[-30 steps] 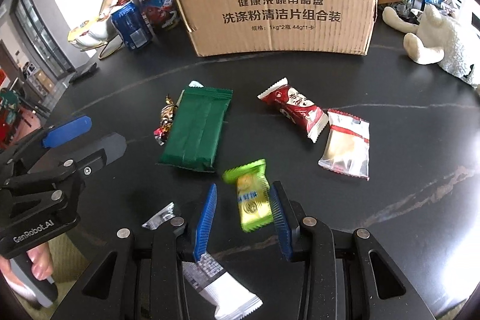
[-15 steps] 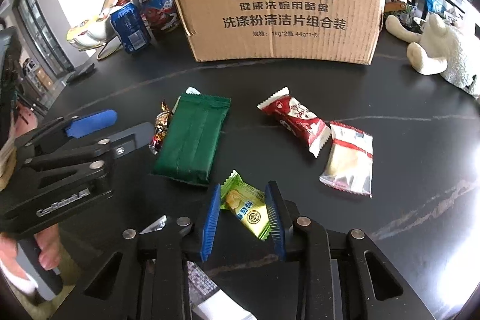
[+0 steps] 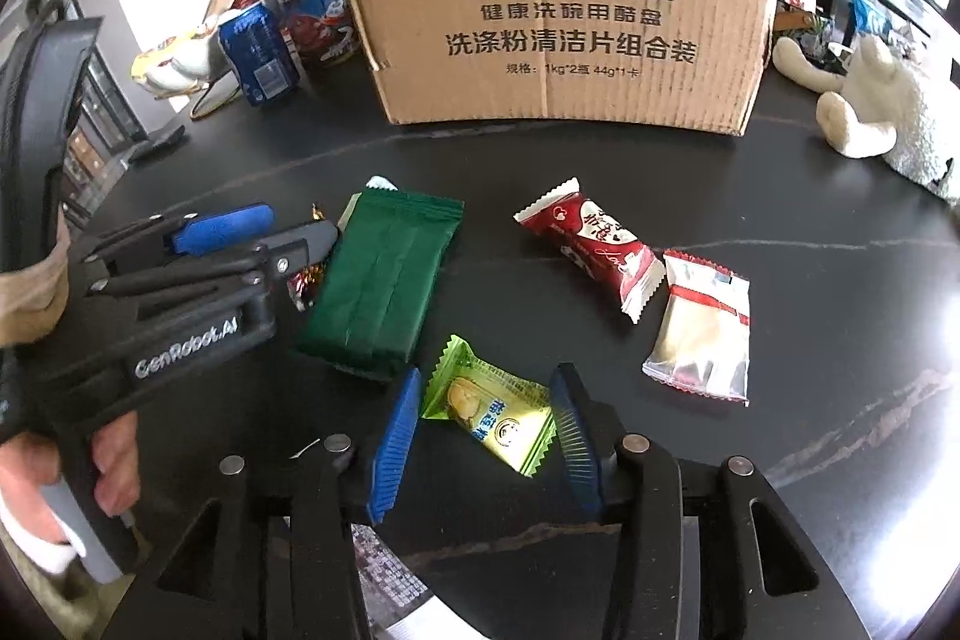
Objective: Organize snacks
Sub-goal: 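Reach the right tool to the yellow-green packet while the left tool grasps the wrapped chocolate, then close the right tool on the yellow-green packet while the left tool lifts the chocolate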
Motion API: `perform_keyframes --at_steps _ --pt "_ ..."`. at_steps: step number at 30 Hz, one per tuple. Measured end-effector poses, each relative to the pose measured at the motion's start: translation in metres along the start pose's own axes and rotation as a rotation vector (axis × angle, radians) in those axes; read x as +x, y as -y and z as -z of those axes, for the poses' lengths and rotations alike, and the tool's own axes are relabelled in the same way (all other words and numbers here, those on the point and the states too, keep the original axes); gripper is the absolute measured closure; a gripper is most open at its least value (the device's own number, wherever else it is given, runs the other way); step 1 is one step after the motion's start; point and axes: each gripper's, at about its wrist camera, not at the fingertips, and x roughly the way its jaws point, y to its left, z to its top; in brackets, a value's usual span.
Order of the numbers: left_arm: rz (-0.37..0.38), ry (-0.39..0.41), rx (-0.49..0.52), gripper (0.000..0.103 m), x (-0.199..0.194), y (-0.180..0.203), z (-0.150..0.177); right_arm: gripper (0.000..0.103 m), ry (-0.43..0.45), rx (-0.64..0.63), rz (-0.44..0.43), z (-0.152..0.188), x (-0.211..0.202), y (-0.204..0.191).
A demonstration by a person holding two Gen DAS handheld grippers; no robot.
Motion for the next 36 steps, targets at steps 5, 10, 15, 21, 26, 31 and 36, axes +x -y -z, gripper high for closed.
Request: perform_keyframes --at_steps 5,10,15,21,26,31,36 --pt "0.019 -0.012 -0.013 0.078 0.004 -0.002 0.002 0.057 0.011 -0.036 0.041 0.002 0.001 -0.006" --pt "0.015 0.006 -0.013 0.079 0.0 -0.003 0.006 0.068 0.027 -0.032 0.051 0.003 0.0 -0.004" --pt "0.03 0.007 -0.023 0.079 -0.006 -0.002 0.007 0.075 0.045 -0.021 0.044 0.003 -0.002 -0.002" --pt "0.029 0.023 -0.004 0.079 -0.02 0.006 0.01 0.081 0.081 0.025 -0.008 0.0 -0.01 0.005" --pt "0.026 0.051 0.013 0.079 -0.035 0.012 0.012 0.086 0.112 0.034 -0.026 -0.002 -0.018 0.006" --pt "0.035 0.073 -0.002 0.079 -0.05 0.01 0.014 0.087 0.133 0.045 -0.046 -0.001 -0.025 0.007" --pt "0.043 0.088 -0.004 0.079 -0.063 0.014 0.013 0.087 0.171 0.038 -0.083 -0.004 -0.039 0.002"
